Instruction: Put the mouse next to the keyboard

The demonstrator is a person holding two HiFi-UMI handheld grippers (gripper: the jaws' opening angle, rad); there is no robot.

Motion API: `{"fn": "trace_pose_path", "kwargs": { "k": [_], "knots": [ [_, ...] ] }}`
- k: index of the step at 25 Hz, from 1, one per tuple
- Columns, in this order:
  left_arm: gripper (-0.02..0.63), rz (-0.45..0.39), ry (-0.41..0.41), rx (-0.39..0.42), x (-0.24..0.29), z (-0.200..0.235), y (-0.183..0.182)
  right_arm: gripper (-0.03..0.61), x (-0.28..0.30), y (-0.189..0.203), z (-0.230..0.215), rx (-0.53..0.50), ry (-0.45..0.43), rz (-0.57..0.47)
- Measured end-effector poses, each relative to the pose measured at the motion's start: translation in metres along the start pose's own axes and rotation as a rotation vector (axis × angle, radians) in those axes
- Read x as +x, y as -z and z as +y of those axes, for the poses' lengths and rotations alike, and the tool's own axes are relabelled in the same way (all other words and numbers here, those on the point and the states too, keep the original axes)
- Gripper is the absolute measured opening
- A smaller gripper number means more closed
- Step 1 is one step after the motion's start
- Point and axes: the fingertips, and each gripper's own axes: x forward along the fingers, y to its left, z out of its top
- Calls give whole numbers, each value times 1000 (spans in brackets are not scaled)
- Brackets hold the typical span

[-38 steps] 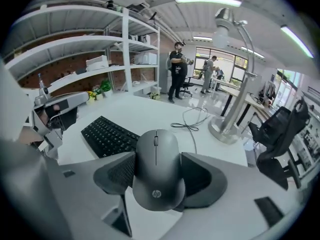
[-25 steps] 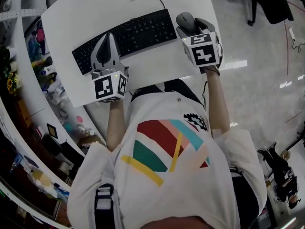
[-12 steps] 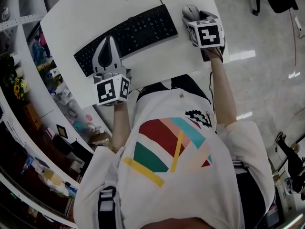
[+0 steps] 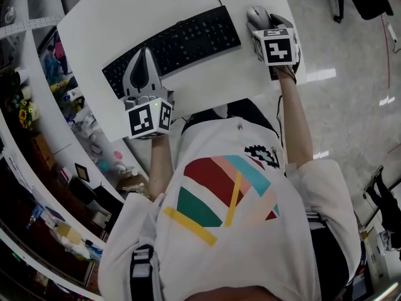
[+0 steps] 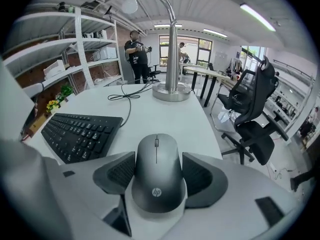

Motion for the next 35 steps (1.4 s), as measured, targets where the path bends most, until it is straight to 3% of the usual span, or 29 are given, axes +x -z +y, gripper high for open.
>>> {"fn": "trace_pose_path", "kwargs": {
  "k": [8, 12, 13, 14, 15, 20, 24, 28, 35],
  "knots": [
    [43, -31, 5, -7, -8, 8, -8, 299, -19, -21, 7, -33, 60, -70],
    [43, -65, -11, -6, -19, 13, -18, 299, -51, -52, 27, -16, 10, -173],
    [43, -75, -17, -7, -23, 16, -21, 278, -62, -63, 32, -4, -1, -219],
    [43, -86, -24, -8, -27, 19, -24, 125, -76, -75, 36, 14, 1, -277],
    [43, -96, -33, -11, -31, 23, -26, 12, -90, -88, 41, 31, 5, -337],
    [43, -161, -90, -31, -51, 57, -43, 12, -150, -149, 86, 111, -134, -574],
    [43, -254, -104, -5, -66, 74, -80, 12, -186, -169, 138, 84, -226, -682],
    [43, -353, -88, -27, -84, 73, -112, 12, -190, -159, 195, -18, -263, -671],
    [43, -399, -44, -19, -97, 60, -125, 12, -193, -150, 242, -92, -341, -629]
  ]
}}
